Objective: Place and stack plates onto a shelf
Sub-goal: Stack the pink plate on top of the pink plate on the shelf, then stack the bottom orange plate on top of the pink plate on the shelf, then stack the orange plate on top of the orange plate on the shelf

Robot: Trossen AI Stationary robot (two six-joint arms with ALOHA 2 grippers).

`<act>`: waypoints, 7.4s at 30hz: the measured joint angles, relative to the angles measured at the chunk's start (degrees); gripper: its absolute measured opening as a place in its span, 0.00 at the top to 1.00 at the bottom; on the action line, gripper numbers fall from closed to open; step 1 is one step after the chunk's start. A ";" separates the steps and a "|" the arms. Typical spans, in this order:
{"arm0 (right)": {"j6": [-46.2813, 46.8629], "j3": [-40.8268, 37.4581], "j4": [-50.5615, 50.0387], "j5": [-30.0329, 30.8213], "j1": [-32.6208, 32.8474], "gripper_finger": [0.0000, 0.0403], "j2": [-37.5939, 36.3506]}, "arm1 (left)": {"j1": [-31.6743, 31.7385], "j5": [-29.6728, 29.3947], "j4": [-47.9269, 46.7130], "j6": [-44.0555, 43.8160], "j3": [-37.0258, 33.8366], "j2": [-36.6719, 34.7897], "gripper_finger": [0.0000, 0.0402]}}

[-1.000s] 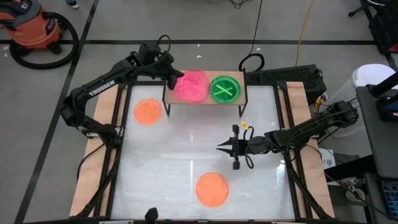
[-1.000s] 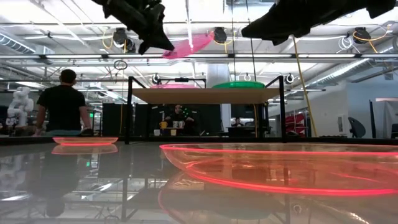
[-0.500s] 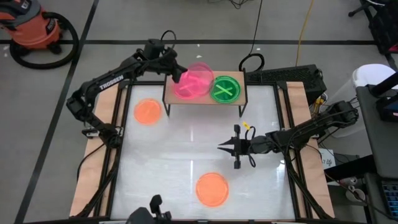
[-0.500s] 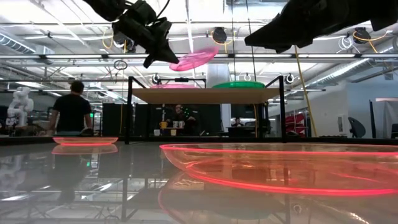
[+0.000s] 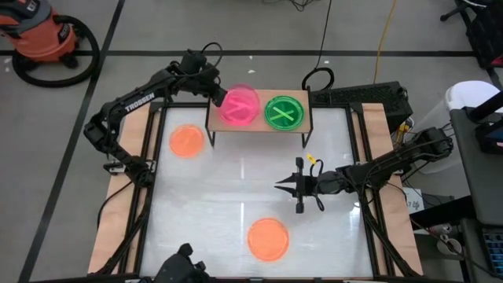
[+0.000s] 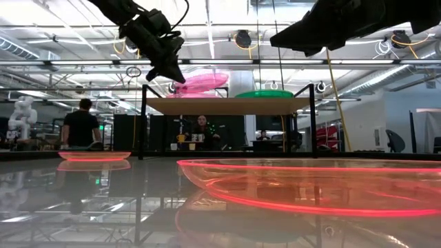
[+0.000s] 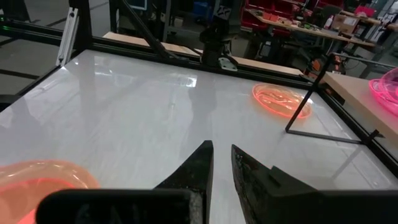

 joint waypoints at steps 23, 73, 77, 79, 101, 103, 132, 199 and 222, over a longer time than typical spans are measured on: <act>3.41 0.57 0.01 -0.73 0.16 0.89 0.00 | 0.47 -4.55 -0.50 5.97 -0.02 -4.53 0.74; 24.62 14.16 -13.16 -13.66 0.17 0.64 27.81 | -30.24 -9.28 62.12 -0.08 -58.31 -42.05 0.74; 25.78 14.16 -13.36 -15.13 0.15 0.64 29.06 | -30.23 -9.28 61.78 -0.03 -58.31 -42.05 0.74; 25.83 14.16 -12.69 -17.37 0.17 0.64 29.35 | -30.23 -9.28 61.23 0.22 -58.31 -42.05 0.74; 28.61 14.16 -8.97 -29.79 0.62 0.64 29.33 | -30.23 -9.32 60.87 0.32 -58.31 -42.05 0.74; 28.61 14.16 -7.76 -29.94 1.03 0.64 29.33 | -30.23 -9.32 60.85 0.30 -58.31 -42.05 0.74; 33.35 11.34 -9.53 -28.87 1.92 0.93 29.33 | -30.25 -9.35 60.83 -0.08 -58.29 -42.05 0.74; 13.30 40.30 -6.94 -26.11 -45.76 0.50 24.24 | -31.39 -11.76 58.36 1.83 -58.25 -42.05 0.74; -1.96 18.31 -9.85 -19.44 -30.65 0.52 -12.01 | -34.48 -42.34 4.83 -6.01 -47.87 -17.96 0.74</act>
